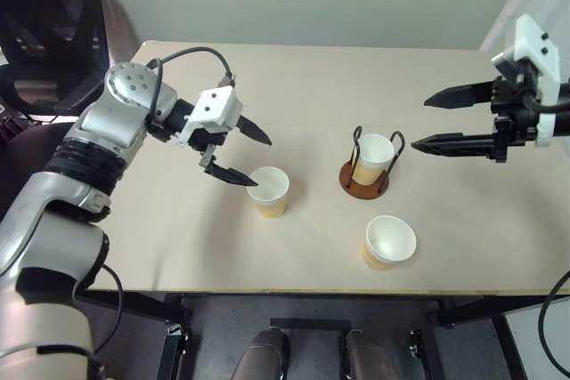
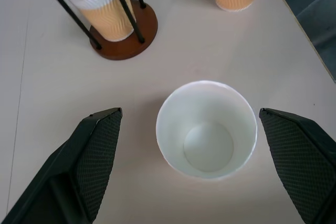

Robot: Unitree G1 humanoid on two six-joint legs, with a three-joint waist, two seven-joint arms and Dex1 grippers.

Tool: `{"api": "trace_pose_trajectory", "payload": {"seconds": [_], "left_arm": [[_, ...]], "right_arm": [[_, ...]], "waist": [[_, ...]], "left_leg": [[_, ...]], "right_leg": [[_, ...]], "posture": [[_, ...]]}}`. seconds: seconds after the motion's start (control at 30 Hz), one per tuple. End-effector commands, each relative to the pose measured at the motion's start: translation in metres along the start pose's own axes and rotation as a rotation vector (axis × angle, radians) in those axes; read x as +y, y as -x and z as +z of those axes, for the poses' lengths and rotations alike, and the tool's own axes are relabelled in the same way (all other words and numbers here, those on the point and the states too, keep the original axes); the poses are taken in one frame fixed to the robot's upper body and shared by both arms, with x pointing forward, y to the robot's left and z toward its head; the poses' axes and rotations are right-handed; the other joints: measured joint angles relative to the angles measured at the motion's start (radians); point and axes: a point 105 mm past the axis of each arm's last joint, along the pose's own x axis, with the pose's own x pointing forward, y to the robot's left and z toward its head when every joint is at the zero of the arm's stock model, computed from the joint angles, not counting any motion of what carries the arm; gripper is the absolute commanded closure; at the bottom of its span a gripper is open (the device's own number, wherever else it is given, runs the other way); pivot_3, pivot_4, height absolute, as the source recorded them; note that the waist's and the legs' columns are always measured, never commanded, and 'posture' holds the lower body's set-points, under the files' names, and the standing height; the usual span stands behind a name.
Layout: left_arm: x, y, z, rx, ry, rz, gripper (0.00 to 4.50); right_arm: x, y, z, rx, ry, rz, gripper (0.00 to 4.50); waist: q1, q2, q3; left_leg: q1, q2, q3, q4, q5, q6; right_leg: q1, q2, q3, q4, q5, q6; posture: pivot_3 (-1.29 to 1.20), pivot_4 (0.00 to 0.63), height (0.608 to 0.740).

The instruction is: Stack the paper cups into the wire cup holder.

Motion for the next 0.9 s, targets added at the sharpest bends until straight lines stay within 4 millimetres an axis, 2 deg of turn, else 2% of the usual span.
{"api": "trace_pose_trajectory", "payload": {"seconds": [0.03,0.33,0.63,0.9], "left_arm": [[-0.004,0.007,0.010,-0.039,-0.023,-0.005,0.00],[-0.010,0.010,0.003,-0.016,-0.024,0.013,0.00],[-0.009,0.012,0.000,0.001,-0.019,0.026,0.00],[-0.007,0.014,-0.002,0.016,-0.023,0.038,0.00]], "right_arm": [[-0.007,0.013,0.007,-0.024,0.056,-0.062,0.38],[-0.014,0.019,0.008,-0.046,0.072,-0.098,0.38],[-0.024,0.020,0.037,-0.186,0.127,-0.152,0.38],[-0.026,0.013,0.052,-0.249,0.154,-0.154,0.38]], "waist": [[-0.002,0.000,0.000],[0.000,0.000,0.000],[-0.002,0.000,0.000],[-0.002,0.000,0.000]], "left_leg": [[0.000,0.000,0.000,0.000,0.000,0.000],[0.000,0.000,0.000,0.001,0.000,0.000],[0.001,0.000,0.000,0.000,-0.001,0.001],[0.001,0.000,0.000,0.000,-0.001,0.001]], "right_leg": [[0.000,0.000,0.000,0.000,0.002,0.003],[0.001,0.000,0.000,0.000,0.001,0.002],[0.001,0.000,0.000,0.000,0.001,0.001],[0.001,0.000,0.000,0.000,0.001,0.001]], "posture": [[0.00,0.150,0.740],[0.00,0.150,0.740],[0.00,0.150,0.740],[0.00,0.150,0.740]]}}
